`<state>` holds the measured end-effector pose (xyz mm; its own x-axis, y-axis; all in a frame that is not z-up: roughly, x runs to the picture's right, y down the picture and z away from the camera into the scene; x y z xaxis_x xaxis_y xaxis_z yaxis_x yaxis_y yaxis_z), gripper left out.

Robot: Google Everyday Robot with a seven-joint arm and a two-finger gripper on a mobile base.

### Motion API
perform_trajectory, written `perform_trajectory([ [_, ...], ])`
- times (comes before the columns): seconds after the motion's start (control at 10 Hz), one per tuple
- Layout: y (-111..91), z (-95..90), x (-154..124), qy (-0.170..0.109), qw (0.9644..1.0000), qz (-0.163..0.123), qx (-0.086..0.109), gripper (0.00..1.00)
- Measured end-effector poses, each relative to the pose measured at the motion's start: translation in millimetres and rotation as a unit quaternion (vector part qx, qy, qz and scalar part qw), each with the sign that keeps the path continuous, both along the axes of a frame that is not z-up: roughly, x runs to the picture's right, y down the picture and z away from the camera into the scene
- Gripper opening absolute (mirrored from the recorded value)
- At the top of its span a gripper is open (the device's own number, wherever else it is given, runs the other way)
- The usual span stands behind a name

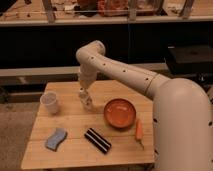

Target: Knock the bottle over

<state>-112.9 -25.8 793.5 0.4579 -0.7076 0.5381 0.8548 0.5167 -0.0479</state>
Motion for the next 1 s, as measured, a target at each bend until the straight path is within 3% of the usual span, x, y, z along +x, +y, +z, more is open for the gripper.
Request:
perform_trajectory([
  [1.0,6,-12.4,1,0.007,0.9999,0.012,-0.009,0.09],
])
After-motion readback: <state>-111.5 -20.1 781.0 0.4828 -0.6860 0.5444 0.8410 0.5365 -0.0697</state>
